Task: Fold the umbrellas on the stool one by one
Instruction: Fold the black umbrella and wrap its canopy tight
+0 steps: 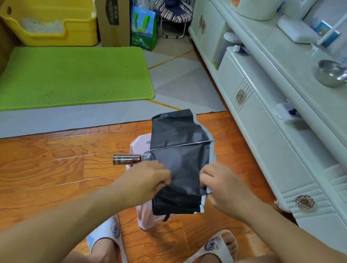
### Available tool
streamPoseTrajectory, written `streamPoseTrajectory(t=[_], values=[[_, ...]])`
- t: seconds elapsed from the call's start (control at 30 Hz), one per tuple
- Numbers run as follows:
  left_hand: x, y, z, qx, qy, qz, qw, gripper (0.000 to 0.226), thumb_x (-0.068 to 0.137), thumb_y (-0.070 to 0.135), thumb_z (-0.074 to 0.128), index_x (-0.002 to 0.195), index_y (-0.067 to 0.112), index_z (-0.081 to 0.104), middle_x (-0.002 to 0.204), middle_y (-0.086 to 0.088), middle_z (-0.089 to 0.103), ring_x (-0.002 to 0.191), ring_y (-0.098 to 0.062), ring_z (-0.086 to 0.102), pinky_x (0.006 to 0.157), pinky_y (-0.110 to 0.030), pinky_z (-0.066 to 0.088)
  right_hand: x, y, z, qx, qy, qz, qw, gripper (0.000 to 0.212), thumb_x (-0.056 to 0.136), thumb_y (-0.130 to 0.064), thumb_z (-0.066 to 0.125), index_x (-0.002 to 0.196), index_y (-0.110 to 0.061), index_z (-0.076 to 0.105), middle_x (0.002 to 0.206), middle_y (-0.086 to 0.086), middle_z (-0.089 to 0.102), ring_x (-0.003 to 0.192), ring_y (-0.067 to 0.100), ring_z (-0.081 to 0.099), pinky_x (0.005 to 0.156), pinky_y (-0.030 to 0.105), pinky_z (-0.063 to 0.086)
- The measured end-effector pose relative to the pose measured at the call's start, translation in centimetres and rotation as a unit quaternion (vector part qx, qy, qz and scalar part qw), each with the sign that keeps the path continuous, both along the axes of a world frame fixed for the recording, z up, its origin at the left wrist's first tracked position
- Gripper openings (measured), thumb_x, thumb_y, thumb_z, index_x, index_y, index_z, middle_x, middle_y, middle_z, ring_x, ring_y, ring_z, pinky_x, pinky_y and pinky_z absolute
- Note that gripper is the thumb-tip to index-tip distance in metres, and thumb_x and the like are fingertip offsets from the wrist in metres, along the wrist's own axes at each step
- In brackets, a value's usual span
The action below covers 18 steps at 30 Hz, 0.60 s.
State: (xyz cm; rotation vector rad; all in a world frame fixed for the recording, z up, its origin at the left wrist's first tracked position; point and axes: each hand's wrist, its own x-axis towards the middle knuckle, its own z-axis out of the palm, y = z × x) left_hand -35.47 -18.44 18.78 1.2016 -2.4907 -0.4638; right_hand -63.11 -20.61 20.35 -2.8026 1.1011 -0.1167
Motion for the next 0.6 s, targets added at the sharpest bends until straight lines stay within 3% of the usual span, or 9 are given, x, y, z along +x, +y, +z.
streamPoseTrajectory(t=[0.1, 0.23, 0.3, 0.43, 0.53, 0.6], values=[[-0.7, 0.5, -2.3, -0.006, -0.084, -0.011, 0.996, 0.018, 0.084, 0.014, 0.071, 0.093, 0.027, 0.065, 0.085, 0.007, 0.061, 0.08, -0.017, 0.058, 0.065, -0.032, 0.048, 0.2, -0.2, -2.2, -0.09, 0.09, 0.067, 0.99, 0.02, 0.069, 0.001, 0.055, 0.08, -0.016, 0.06, 0.084, 0.002, 0.057, 0.083, 0.024, 0.053, 0.082, 0.036, 0.049], [-1.5, 0.0, -2.7, 0.01, -0.14, -0.025, 0.99, 0.021, 0.082, 0.016, 0.071, 0.097, 0.027, 0.063, 0.088, 0.006, 0.06, 0.083, -0.018, 0.057, 0.068, -0.033, 0.046, 0.3, 0.0, -4.0, -0.161, 0.173, 0.101, 0.966, 0.022, 0.084, 0.0, 0.048, 0.074, -0.015, 0.059, 0.079, 0.005, 0.055, 0.083, 0.028, 0.054, 0.104, 0.045, 0.046], [-1.7, -0.2, -2.9, 0.025, -0.159, -0.047, 0.986, 0.02, 0.082, 0.014, 0.069, 0.097, 0.025, 0.062, 0.088, 0.003, 0.059, 0.084, -0.022, 0.058, 0.069, -0.034, 0.044, 0.1, 0.3, -4.4, -0.157, 0.2, 0.109, 0.961, 0.026, 0.087, -0.002, 0.042, 0.074, -0.015, 0.06, 0.08, 0.005, 0.057, 0.084, 0.029, 0.056, 0.106, 0.049, 0.046], [-1.8, -0.4, -3.2, 0.059, -0.21, -0.065, 0.974, 0.027, 0.092, 0.019, 0.062, 0.118, 0.024, 0.065, 0.105, 0.001, 0.059, 0.099, -0.023, 0.057, 0.08, -0.037, 0.048, -0.1, 0.3, -2.7, -0.046, 0.219, 0.165, 0.96, 0.01, 0.079, -0.011, 0.066, 0.084, -0.019, 0.069, 0.09, 0.002, 0.063, 0.092, 0.026, 0.058, 0.104, 0.047, 0.047], [-2.2, -0.4, -2.6, 0.12, -0.234, -0.059, 0.963, 0.035, 0.099, 0.033, 0.053, 0.132, 0.021, 0.06, 0.121, -0.001, 0.054, 0.11, -0.023, 0.05, 0.093, -0.038, 0.046, 1.1, -3.1, 0.0, -0.039, 0.117, 0.079, 0.989, 0.01, 0.077, -0.013, 0.066, 0.084, -0.02, 0.068, 0.084, -0.002, 0.062, 0.083, 0.022, 0.055, 0.08, 0.037, 0.05], [-2.4, -0.2, -2.3, 0.159, -0.249, -0.057, 0.954, 0.041, 0.099, 0.041, 0.051, 0.133, 0.02, 0.06, 0.125, -0.003, 0.051, 0.112, -0.023, 0.047, 0.097, -0.042, 0.045, 2.3, -7.2, 1.8, -0.008, 0.012, -0.108, 0.994, 0.015, 0.087, -0.013, 0.059, 0.093, -0.018, 0.071, 0.093, 0.0, 0.065, 0.089, 0.023, 0.057, 0.081, 0.041, 0.05]])
